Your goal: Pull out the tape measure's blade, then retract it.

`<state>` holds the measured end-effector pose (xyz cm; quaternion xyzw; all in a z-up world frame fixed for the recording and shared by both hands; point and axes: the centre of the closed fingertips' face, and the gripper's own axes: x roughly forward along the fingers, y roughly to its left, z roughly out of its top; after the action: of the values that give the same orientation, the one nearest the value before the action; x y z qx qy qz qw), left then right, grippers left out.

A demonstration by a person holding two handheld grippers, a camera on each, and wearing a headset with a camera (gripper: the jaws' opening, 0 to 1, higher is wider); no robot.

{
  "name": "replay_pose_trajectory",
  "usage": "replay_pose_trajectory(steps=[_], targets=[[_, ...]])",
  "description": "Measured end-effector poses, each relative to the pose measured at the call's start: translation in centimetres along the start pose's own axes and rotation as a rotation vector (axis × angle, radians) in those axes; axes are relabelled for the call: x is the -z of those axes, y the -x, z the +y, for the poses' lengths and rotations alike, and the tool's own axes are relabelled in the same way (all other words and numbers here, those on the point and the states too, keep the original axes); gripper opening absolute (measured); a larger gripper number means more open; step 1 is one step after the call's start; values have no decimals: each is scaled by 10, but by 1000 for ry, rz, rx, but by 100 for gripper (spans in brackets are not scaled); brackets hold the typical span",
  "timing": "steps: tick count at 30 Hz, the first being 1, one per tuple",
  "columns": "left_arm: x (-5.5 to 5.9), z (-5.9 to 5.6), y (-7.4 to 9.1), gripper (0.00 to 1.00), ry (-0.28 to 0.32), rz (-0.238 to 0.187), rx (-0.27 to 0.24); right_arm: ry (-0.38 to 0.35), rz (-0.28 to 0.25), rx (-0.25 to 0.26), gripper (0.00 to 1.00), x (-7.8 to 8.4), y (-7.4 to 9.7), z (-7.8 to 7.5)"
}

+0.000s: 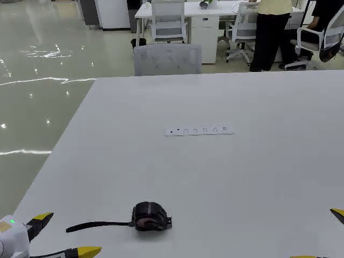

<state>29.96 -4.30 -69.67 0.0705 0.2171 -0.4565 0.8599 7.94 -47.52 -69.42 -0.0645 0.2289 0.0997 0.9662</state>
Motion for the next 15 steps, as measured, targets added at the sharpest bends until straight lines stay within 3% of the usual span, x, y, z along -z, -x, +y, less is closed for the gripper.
replay_pose_trajectory(steps=[7, 9, 12, 14, 15], targets=[[-3, -2, -7, 100, -22, 8, 23, 10, 11, -5, 98, -3, -1, 1], [-8, 1, -10, 100, -61, -5, 11, 15, 0, -12, 99, -8, -3, 0], [-15, -3, -16, 97, -70, -7, 39, 46, -9, -9, 98, -12, -7, -5], [-12, -6, -23, 97, -117, 37, 71, 87, 39, -18, 97, -6, -11, -7], [-11, -7, -26, 97, -144, 60, 85, 87, 33, -30, 97, -8, -13, -5]])
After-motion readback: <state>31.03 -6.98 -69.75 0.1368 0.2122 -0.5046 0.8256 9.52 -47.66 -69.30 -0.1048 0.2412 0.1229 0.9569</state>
